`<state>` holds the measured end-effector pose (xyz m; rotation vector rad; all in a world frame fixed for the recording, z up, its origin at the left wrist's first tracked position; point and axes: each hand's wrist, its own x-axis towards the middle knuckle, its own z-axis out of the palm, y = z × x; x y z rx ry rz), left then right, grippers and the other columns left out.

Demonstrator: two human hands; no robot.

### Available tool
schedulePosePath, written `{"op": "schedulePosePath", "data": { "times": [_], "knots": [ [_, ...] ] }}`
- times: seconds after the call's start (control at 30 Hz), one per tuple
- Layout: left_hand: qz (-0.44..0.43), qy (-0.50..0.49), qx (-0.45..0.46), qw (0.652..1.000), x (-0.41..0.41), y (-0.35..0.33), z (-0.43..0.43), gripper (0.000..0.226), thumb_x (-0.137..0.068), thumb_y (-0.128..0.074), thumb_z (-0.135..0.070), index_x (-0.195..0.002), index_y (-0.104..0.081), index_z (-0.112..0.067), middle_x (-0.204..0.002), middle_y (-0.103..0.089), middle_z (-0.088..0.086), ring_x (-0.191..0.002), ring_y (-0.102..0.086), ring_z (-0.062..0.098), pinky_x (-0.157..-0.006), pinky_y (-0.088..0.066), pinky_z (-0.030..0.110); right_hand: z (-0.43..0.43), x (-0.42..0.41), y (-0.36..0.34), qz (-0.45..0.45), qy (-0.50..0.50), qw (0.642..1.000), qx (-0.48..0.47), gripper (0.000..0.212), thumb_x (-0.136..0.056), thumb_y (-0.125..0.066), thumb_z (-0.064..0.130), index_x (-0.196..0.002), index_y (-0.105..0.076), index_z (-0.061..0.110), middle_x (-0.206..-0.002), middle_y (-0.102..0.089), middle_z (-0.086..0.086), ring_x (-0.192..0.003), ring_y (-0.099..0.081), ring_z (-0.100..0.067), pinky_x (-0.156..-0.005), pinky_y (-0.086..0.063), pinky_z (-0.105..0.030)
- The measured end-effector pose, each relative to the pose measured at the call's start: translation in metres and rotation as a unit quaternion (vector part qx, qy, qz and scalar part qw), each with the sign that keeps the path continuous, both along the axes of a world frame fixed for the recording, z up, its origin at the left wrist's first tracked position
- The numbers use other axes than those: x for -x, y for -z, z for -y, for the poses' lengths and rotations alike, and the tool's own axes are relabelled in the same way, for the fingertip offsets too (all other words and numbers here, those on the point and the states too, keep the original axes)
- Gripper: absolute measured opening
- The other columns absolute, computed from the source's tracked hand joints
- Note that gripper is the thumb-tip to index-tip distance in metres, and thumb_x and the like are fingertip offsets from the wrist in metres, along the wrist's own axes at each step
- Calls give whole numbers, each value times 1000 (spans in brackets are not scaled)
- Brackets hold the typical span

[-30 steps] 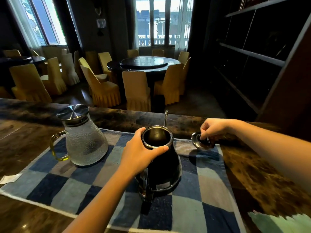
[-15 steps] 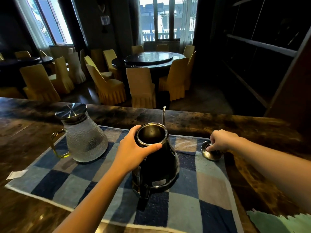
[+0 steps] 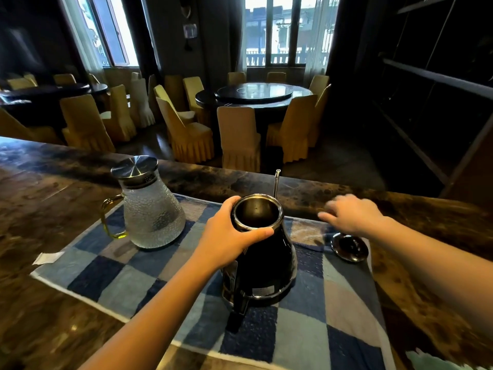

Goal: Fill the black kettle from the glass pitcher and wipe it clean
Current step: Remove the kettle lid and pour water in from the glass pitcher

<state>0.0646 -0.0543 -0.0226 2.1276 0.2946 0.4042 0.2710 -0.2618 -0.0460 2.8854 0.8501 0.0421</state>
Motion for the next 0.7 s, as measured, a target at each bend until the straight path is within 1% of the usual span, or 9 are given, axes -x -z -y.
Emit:
{"op": "schedulePosePath", "data": {
  "times": [0.07,0.1,0.13,0.17,0.23,0.33,0.4,0.53,0.7],
  "knots": [
    [-15,14,-6,1000,0,-2,-1,59,-71,-75,-47,-121,-48,-28,-110,-60,-16,-103,-57,1,-83,-42,10,-15,4,-20,43,-54,994,-86,51,-96,-34,55,-136,-47,27,-144,-46,-4,-135,-38,-25,-103,-39,-44],
    [-25,26,-1,999,0,-4,-3,50,-78,-67,-48,-121,-47,-30,-111,-60,-16,-106,-56,2,-83,-40,10,-25,9,-32,59,-75,989,-114,53,-97,-33,52,-142,-41,25,-151,-37,-5,-142,-27,-25,-108,-31,-46],
    [-37,43,12,998,0,-6,-7,48,-84,-58,-49,-126,-44,-30,-118,-58,-14,-115,-54,6,-89,-40,13,-36,16,-44,73,-93,984,-133,55,-97,-33,51,-146,-35,24,-156,-29,-5,-145,-19,-25,-112,-25,-47],
    [-50,62,23,997,1,-8,-14,55,-87,-50,-51,-136,-39,-27,-132,-53,-9,-128,-46,12,-100,-37,20,-48,23,-54,84,-104,980,-146,57,-98,-32,50,-148,-30,23,-158,-23,-5,-147,-14,-25,-114,-21,-48],
    [-66,96,-24,993,4,-17,-33,71,-90,-39,-54,-149,-19,-21,-156,-24,-2,-145,-18,14,-116,-15,29,-71,37,-71,86,-114,977,-158,60,-98,-31,50,-151,-20,24,-161,-13,-3,-148,-5,-24,-116,-13,-49],
    [-37,78,-256,963,16,-31,-82,86,-83,-25,-74,-151,-4,-25,-160,0,-6,-147,6,10,-118,4,37,-114,59,-85,68,-122,977,-161,67,-96,-26,56,-152,-7,26,-162,0,1,-149,5,-22,-117,-8,-50],
    [-17,47,-353,934,24,-39,-118,95,-72,-8,-81,-150,2,-28,-160,9,-8,-144,17,7,-116,10,40,-144,73,-91,76,-145,977,-136,70,-94,-23,59,-152,-1,27,-162,5,2,-149,8,-21,-117,-7,-50],
    [-23,-16,-406,913,40,-45,-190,94,-69,-3,-77,-149,8,-28,-159,17,-6,-136,26,5,-113,14,41,-208,103,-97,87,-182,975,-97,74,-93,-23,62,-151,7,27,-161,12,4,-148,13,-19,-118,-2,-48],
    [-51,-39,-378,924,63,-34,-260,97,-68,-2,-78,-150,7,-27,-158,18,-6,-140,25,8,-115,12,45,-267,128,-88,54,-193,975,-99,79,-89,-21,66,-151,9,28,-160,16,5,-147,15,-18,-118,-1,-48]
  ]
}}
